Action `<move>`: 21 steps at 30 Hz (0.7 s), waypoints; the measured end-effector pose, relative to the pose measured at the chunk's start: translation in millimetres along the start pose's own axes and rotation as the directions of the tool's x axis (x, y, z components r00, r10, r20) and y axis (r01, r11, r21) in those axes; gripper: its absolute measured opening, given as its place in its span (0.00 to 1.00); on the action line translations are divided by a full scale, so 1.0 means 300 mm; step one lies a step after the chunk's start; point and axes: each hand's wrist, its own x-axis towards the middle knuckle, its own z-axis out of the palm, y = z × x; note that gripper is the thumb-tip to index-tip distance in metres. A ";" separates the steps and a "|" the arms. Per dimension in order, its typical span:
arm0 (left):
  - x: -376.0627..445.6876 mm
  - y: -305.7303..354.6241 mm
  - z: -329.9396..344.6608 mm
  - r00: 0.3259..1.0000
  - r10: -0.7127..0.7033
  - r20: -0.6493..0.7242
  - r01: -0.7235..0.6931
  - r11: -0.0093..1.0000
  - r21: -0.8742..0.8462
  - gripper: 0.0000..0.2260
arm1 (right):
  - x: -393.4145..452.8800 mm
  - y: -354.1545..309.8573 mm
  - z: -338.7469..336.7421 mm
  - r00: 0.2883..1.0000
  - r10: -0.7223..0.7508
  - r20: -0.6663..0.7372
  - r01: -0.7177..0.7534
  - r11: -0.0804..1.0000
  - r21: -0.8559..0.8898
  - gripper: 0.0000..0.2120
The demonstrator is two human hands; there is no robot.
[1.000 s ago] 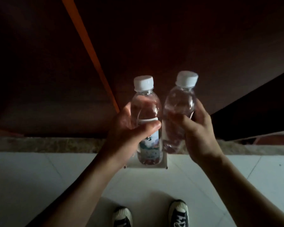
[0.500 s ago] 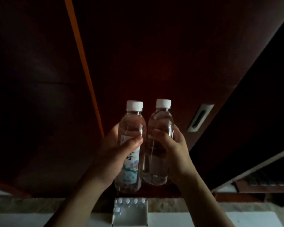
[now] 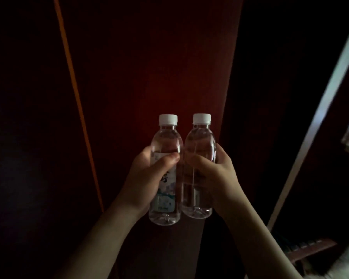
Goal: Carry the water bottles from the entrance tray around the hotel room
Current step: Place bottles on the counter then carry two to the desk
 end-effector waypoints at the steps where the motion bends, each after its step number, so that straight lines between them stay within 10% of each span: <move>1: 0.010 0.018 0.036 0.999 0.006 0.033 -0.005 1.000 -0.004 0.10 | -0.011 -0.031 -0.026 1.000 -0.017 -0.017 0.017 1.000 -0.007 0.20; 21: 0.093 -0.107 1.470 0.812 0.086 0.577 0.054 0.974 -0.221 0.20 | -0.448 -0.535 -1.233 0.755 -0.246 -0.608 0.103 0.960 -0.261 0.18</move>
